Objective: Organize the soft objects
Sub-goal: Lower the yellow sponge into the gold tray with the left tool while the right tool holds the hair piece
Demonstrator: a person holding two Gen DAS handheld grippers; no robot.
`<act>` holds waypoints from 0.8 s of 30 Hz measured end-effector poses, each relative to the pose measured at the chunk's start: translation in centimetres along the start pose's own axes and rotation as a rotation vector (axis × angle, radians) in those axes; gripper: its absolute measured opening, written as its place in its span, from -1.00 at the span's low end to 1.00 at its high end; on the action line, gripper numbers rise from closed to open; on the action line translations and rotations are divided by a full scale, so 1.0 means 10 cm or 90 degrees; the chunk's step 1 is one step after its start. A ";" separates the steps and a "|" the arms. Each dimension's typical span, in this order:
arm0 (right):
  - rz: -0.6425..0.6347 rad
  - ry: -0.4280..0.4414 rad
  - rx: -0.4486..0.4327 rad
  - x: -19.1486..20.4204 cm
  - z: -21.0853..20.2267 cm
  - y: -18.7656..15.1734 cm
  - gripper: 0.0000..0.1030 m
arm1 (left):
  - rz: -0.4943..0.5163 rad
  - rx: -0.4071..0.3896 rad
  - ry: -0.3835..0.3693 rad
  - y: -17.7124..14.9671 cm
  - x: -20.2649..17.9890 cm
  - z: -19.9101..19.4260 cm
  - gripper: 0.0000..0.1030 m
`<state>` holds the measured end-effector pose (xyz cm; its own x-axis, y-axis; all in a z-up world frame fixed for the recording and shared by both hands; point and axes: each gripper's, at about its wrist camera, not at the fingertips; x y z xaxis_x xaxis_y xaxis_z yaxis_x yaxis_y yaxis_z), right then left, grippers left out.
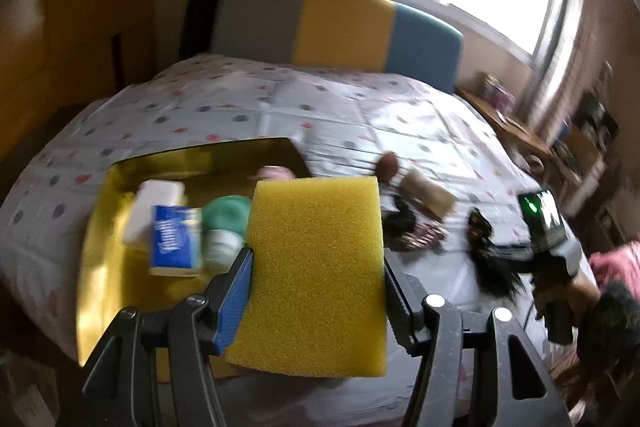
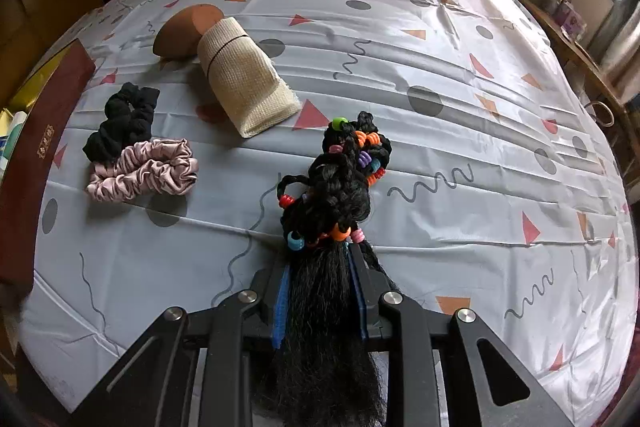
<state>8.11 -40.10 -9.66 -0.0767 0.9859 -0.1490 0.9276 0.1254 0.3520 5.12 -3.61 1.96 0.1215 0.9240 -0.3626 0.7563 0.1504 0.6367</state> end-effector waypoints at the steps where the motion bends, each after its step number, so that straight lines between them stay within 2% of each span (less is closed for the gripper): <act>1: -0.001 0.000 0.000 0.00 0.00 0.00 -0.51 | -0.017 -0.005 0.011 0.04 0.12 -0.02 0.18; 8: -0.006 -0.004 0.000 0.01 0.01 0.01 -0.51 | -0.152 -0.008 0.101 0.16 1.04 -0.02 0.18; 12: -0.010 -0.006 0.001 0.02 0.00 0.01 -0.52 | -0.199 0.011 0.130 0.14 1.37 0.10 0.18; 18: -0.008 -0.005 0.000 0.02 -0.01 0.00 -0.53 | -0.234 0.034 0.153 0.12 1.51 0.34 0.20; 21: -0.007 -0.004 0.000 0.02 -0.02 0.00 -0.53 | -0.221 0.036 0.181 0.09 1.50 0.43 0.24; 24: -0.007 -0.003 0.000 0.01 -0.02 0.00 -0.53 | -0.212 0.041 0.189 0.10 1.48 0.45 0.26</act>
<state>8.02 -39.96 -9.55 -0.0850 0.9839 -0.1574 0.9270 0.1360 0.3496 10.57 8.58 -5.86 -0.3172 0.8914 -0.3236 0.7627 0.4426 0.4716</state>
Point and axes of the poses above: each gripper's, at about its wrist camera, not at the fingertips, and z roughly the way its jaws point, x to its left, y to its top, and after that the axes turned 14 degrees about -z, right-handed
